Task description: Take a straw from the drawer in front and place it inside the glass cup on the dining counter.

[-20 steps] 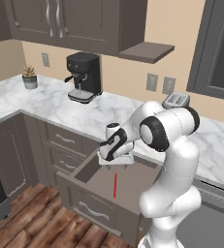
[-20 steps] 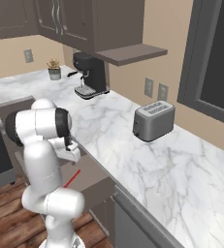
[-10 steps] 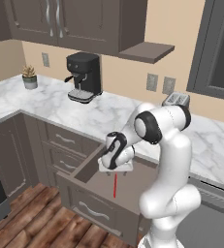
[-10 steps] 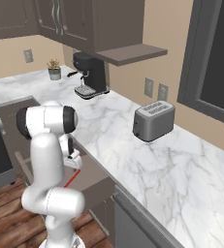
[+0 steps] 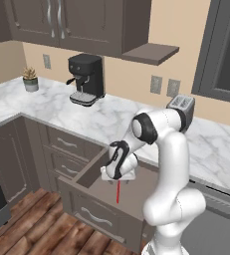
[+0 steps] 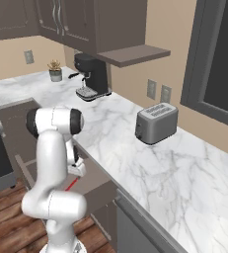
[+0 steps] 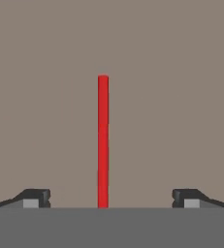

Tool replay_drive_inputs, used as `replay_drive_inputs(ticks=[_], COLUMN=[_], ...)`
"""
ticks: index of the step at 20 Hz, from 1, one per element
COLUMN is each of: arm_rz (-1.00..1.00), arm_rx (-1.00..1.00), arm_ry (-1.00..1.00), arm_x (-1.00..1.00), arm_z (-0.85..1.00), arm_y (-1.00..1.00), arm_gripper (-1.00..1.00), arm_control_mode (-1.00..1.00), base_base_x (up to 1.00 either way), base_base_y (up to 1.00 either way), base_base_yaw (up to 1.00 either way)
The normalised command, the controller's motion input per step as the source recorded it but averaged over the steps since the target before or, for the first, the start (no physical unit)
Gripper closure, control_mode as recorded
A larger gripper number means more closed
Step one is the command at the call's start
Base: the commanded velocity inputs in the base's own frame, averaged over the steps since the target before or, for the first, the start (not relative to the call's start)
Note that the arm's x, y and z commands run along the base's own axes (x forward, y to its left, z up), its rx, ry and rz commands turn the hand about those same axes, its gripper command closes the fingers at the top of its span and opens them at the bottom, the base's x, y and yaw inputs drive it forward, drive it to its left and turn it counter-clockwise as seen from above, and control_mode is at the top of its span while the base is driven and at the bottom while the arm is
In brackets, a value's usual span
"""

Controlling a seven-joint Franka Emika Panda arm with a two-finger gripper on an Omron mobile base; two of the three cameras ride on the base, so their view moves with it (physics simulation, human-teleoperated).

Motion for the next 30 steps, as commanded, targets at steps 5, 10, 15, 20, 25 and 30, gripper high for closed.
replay_drive_inputs(ticks=[5, 10, 15, 20, 25, 30], arm_rz=[0.00, 0.00, 0.00, 0.00, 0.00, 0.00], arm_rx=[0.00, 0.00, 0.00, 0.00, 0.00, 0.00], arm_ry=[0.00, 0.00, 0.00, 0.00, 0.00, 0.00], arm_x=[0.28, 0.32, 0.28, 0.19, 0.04, -0.32], arm_z=[-0.33, -0.30, -0.33, -0.37, -0.51, -0.48], arm_y=[0.00, 0.00, 0.00, 0.00, 0.00, 0.00], arm_gripper=[-1.00, -1.00, -1.00, -1.00, 1.00, 1.00], arm_control_mode=[-1.00, -1.00, -1.00, -1.00, -1.00, -1.00], base_base_x=[0.00, 0.00, 0.00, 0.00, 0.00, 0.00], base_base_y=[0.00, 0.00, 0.00, 0.00, 0.00, 0.00], base_base_yaw=[0.00, 0.00, 0.00, 0.00, 0.00, 0.00])
